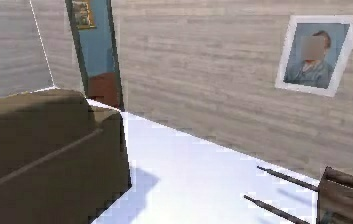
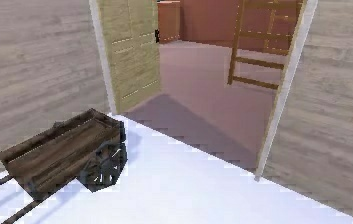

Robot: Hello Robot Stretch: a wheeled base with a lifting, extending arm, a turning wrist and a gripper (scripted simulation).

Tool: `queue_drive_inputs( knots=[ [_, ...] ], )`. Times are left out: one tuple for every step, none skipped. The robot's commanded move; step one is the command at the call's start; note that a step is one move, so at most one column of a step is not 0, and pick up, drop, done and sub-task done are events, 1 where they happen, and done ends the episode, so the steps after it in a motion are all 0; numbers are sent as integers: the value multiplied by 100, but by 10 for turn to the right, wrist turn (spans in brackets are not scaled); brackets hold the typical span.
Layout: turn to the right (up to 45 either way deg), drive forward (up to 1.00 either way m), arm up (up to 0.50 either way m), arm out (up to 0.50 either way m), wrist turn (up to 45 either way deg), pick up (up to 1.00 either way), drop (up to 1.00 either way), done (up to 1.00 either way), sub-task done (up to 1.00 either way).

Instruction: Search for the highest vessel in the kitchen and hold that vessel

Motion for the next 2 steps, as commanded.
queue_drive_inputs(
  knots=[
    [0, 100, 0, 0, 0, 0, 0, 0, 0],
    [0, 45, 0, 0, 0, 0, 0, 0, 0]
  ],
)
